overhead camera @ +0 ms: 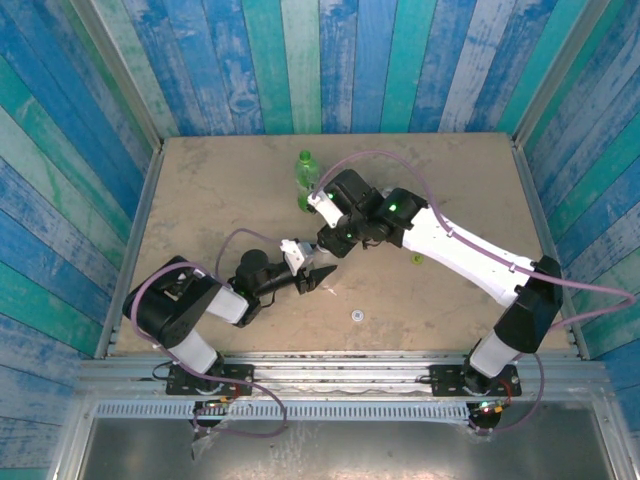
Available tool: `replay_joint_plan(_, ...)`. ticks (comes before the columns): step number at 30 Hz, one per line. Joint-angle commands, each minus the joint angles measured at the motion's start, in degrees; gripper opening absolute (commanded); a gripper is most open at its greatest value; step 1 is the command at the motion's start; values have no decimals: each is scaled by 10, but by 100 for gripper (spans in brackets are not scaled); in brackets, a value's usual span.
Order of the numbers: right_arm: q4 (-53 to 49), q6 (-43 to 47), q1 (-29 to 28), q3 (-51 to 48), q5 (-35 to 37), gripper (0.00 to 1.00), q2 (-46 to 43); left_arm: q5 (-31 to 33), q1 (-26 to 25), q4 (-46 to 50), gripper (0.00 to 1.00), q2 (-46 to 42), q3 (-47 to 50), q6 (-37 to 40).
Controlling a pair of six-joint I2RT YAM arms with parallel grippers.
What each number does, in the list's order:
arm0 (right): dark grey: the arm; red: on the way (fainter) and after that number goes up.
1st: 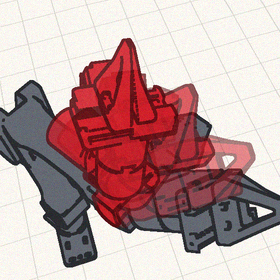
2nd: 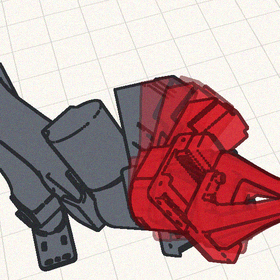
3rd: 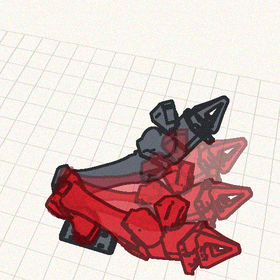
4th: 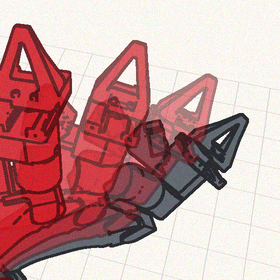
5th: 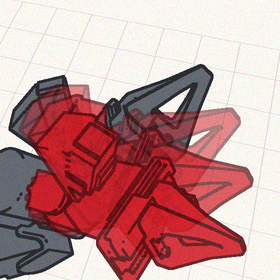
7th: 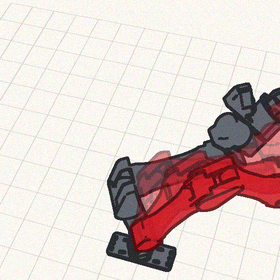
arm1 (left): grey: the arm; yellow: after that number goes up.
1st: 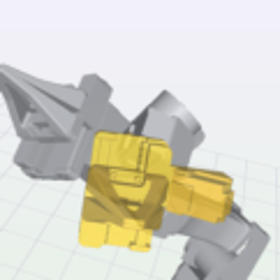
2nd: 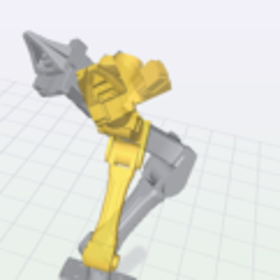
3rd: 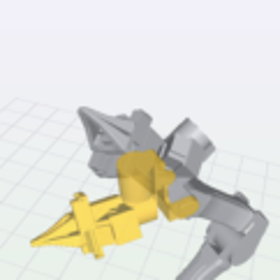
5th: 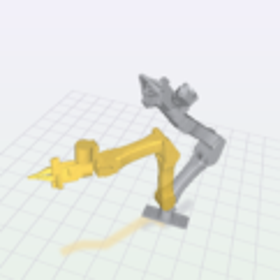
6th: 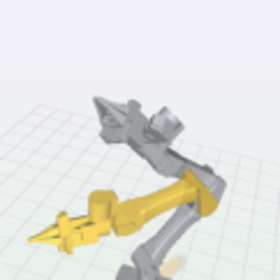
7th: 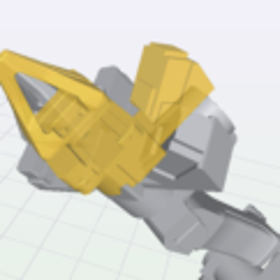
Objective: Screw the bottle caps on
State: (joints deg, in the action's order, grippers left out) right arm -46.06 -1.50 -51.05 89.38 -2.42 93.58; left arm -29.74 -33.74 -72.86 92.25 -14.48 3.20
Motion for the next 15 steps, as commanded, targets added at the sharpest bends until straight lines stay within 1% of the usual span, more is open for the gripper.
replay_joint_plan(1,-18,5,-8,7,-7,43,12,-12,0,27,54,21,-3,-4)
replay_joint_plan(15,-20,-4,-12,3,7,43,7,-13,0,26,54,20,-3,-5)
